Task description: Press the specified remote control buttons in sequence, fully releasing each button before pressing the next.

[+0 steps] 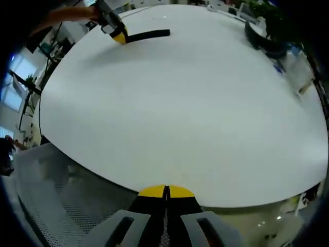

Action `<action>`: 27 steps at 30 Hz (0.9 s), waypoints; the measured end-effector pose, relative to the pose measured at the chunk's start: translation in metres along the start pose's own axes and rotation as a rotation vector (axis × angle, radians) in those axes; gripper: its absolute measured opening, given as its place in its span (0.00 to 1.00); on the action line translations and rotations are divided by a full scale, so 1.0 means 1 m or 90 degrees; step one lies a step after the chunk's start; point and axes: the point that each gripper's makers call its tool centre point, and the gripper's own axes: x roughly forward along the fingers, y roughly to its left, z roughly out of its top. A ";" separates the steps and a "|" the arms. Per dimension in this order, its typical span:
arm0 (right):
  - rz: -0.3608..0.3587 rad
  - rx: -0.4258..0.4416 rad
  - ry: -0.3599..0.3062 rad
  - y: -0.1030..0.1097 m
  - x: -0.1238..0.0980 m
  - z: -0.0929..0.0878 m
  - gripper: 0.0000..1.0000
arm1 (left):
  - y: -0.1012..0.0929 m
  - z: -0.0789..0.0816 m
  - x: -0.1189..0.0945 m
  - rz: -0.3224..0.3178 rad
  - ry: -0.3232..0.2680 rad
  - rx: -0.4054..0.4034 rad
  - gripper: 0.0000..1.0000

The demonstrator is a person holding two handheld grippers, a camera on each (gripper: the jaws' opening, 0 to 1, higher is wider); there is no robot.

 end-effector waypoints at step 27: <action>0.016 -0.022 -0.015 0.008 -0.004 0.002 0.00 | -0.051 -0.016 -0.003 -0.008 0.016 0.030 0.22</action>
